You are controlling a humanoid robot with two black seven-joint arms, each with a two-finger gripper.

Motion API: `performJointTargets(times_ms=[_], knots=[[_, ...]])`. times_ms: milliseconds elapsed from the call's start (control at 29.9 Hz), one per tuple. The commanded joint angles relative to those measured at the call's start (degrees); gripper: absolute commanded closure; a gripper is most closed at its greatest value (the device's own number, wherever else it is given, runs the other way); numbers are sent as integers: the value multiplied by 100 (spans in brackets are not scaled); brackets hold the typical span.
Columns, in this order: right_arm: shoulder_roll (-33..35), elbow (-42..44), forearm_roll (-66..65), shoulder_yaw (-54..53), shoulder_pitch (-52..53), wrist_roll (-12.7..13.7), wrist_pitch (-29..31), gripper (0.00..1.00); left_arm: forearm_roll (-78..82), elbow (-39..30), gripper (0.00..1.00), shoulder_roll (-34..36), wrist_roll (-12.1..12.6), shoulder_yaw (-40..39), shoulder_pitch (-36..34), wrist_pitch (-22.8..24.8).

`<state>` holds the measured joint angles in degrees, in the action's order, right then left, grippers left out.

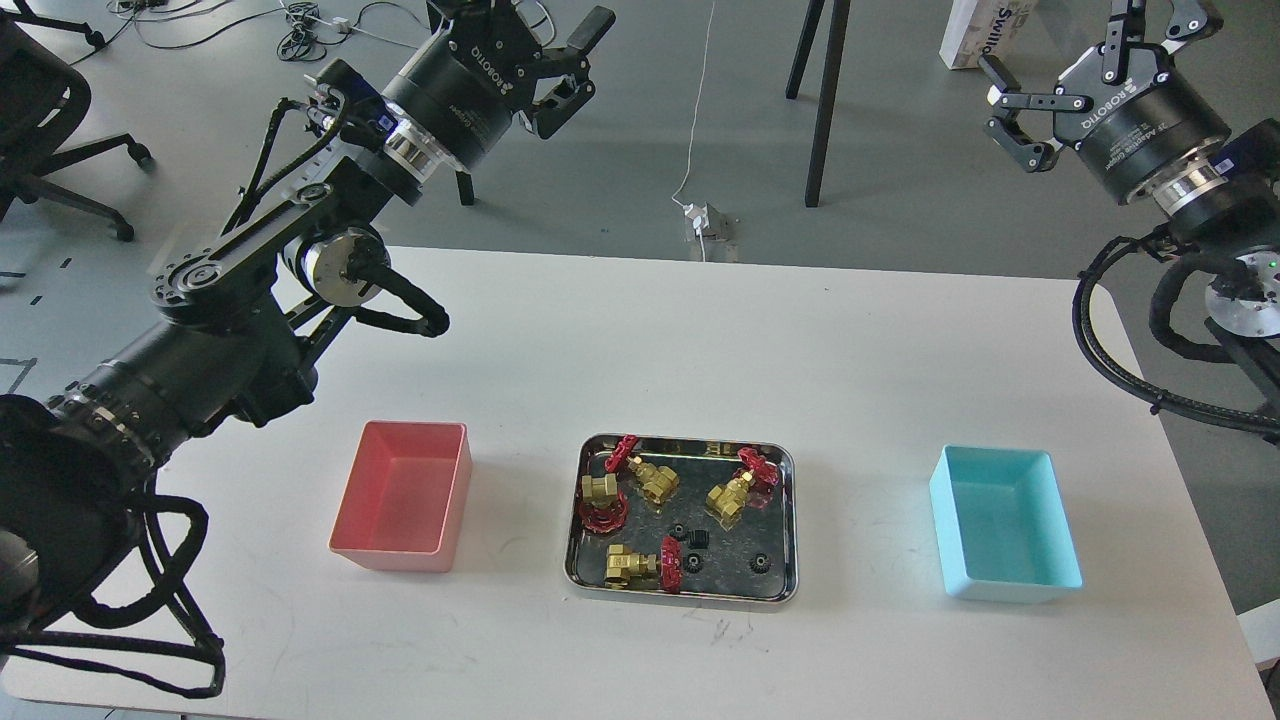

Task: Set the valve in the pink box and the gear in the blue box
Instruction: 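Swing the left arm over the table toward the metal tray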

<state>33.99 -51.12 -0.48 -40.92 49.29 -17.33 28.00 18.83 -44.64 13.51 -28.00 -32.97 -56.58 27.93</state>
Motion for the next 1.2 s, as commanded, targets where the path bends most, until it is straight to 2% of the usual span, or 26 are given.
performJointTargets(times_ms=[0,134,267,334,535,601,668,768,802,869,935,1069,1169], knots=[[-24,14,223,-189,-25,1,0,0,24,-27,0,2,0,53,68,7],[-24,5,434,-206,-34,27,-22,0,-54,17,0,29,0,-43,77,7],[37,5,891,-233,386,89,-916,0,-187,246,0,-94,0,-26,217,7],[273,-64,1059,-180,686,194,-1357,0,-160,-130,0,-191,0,-26,322,7],[783,-171,1077,-162,766,282,-1551,0,111,-1597,0,-112,0,-140,394,7],[1003,-171,1068,-154,766,404,-1683,0,672,-2090,0,141,0,-35,271,-540],[1153,-171,1059,-154,757,703,-1850,0,964,-2504,0,519,0,647,-106,-1077],[1250,-188,1059,-162,714,1274,-2061,0,1044,-2856,1,915,0,2525,-1106,-1902],[1268,-179,1059,-162,687,1362,-2079,0,1044,-2927,2,960,0,3089,-1449,-2289],[1277,-153,1050,-154,652,1390,-2079,0,1062,-3041,4,978,0,4100,-2029,-3009],[1268,-153,1059,-162,503,1381,-2088,0,1097,-3138,5,969,0,5093,-2697,-3451],[1241,-188,1068,-162,397,1390,-2193,0,1684,-3603,5,838,0,6834,-3858,-3690],[1259,-179,1068,-171,397,1390,-2202,0,2571,-3963,7,373,0,8337,-4615,-3882]])
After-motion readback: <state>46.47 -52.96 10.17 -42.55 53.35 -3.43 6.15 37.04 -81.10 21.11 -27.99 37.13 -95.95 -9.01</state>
